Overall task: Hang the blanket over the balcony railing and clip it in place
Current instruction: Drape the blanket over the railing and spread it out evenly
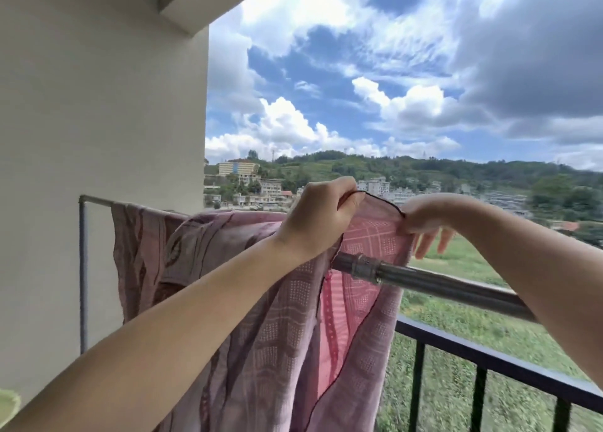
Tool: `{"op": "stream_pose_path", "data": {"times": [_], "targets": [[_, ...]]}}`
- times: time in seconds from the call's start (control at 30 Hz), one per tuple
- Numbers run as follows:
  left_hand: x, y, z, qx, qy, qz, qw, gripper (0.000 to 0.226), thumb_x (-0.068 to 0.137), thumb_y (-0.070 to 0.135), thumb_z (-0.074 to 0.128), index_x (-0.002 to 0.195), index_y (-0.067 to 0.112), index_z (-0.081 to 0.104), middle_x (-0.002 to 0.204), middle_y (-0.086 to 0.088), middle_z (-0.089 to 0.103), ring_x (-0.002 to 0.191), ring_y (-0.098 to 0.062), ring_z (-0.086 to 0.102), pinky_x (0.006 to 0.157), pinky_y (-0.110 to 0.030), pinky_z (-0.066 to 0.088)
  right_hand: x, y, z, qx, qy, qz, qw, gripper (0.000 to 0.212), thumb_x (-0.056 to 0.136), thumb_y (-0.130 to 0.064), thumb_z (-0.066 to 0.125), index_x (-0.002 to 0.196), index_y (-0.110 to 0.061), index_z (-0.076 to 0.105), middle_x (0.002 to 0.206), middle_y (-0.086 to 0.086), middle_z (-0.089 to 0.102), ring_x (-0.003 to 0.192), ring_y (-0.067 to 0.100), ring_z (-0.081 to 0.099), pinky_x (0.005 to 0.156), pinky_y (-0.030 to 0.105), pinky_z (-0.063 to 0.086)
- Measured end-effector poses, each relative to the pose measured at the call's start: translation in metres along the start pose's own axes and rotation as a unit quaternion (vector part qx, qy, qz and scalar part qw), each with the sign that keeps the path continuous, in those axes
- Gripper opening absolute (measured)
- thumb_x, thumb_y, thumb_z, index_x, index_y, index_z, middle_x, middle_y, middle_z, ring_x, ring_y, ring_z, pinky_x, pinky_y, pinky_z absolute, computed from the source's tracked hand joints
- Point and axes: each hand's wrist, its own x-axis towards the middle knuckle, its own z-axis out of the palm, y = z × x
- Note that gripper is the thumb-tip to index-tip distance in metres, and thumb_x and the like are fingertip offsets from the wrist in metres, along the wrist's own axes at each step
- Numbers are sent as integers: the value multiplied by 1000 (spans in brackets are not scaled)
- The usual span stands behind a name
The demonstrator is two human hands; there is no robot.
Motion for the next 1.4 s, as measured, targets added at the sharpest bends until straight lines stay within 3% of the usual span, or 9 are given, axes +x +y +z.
{"op": "stream_pose_path", "data": {"times": [0.23, 0.33, 0.43, 0.57, 0.73, 0.97, 1.13, 1.3, 1.4], "targets": [[14, 92, 39, -125, 29, 28, 991, 15, 93, 6, 51, 82, 3, 61, 59, 5, 50, 55, -16, 49, 55, -21, 42, -93, 95, -14, 152, 16, -51, 987, 21, 88, -14, 56, 108, -10, 63, 99, 2, 68, 88, 12, 62, 89, 45, 51], [14, 143, 46, -176, 61, 72, 980, 17, 93, 10, 51, 83, 3, 62, 60, 1, 53, 47, -8, 42, 49, -17, 37, -129, 124, -17, 228, 169, -78, 956, 20, 90, -9, 52, 83, -19, 68, 77, -8, 67, 63, -5, 62, 70, 26, 54], [1, 199, 74, -214, 35, 113, 970, 17, 94, 14, 51, 86, 5, 64, 62, 0, 58, 46, -2, 44, 46, -9, 36, -160, 154, -11, 115, 287, -23, 951, 35, 88, -4, 50, 54, -15, 52, 57, -4, 53, 54, 12, 54, 47, 10, 38], [-37, 241, 125, -280, -64, 96, 953, 21, 95, 17, 49, 100, 4, 65, 88, -9, 73, 66, -15, 66, 57, -25, 52, -202, 198, 6, -102, 239, 99, 961, 20, 86, -5, 49, 94, -5, 68, 93, 7, 69, 87, 22, 61, 73, 29, 45], [-57, 262, 142, -278, -56, 62, 957, 20, 94, 18, 51, 87, 4, 64, 60, 0, 58, 41, -2, 38, 43, -19, 32, -245, 223, 23, 159, 349, 37, 923, 27, 86, -4, 48, 65, -11, 64, 49, -6, 54, 44, 4, 43, 40, 10, 34], [-24, 348, 156, -190, -7, 98, 977, 19, 93, 16, 50, 90, 6, 67, 70, -8, 69, 52, -15, 50, 48, -26, 44, -280, 284, 4, 327, 292, 65, 896, 29, 84, 3, 50, 62, -11, 62, 36, -8, 56, 33, -1, 52, 36, 13, 33], [-9, 439, 183, -111, 45, 156, 980, 13, 88, 13, 55, 78, 7, 62, 60, -8, 67, 48, -25, 61, 46, -23, 40, -333, 365, -20, 224, 177, 83, 955, 32, 89, -8, 49, 59, -17, 58, 64, -3, 62, 63, 8, 59, 69, 23, 47], [-8, 526, 228, -40, 35, 223, 973, 16, 68, 1, 70, 62, 10, 58, 45, -1, 60, 32, -19, 56, 32, -16, 37, -381, 430, -37, 73, 152, 112, 979, 29, 81, 6, 46, 62, -10, 60, 63, -6, 58, 54, -1, 50, 46, 3, 37], [-7, 564, 247, -35, 28, 227, 973, 12, 68, 2, 71, 64, 10, 62, 49, -2, 60, 35, -17, 56, 32, -19, 39, -398, 468, -49, 51, 201, 107, 972, 32, 76, 6, 46, 89, -11, 70, 85, 8, 70, 73, 13, 57, 69, 23, 48]]}}
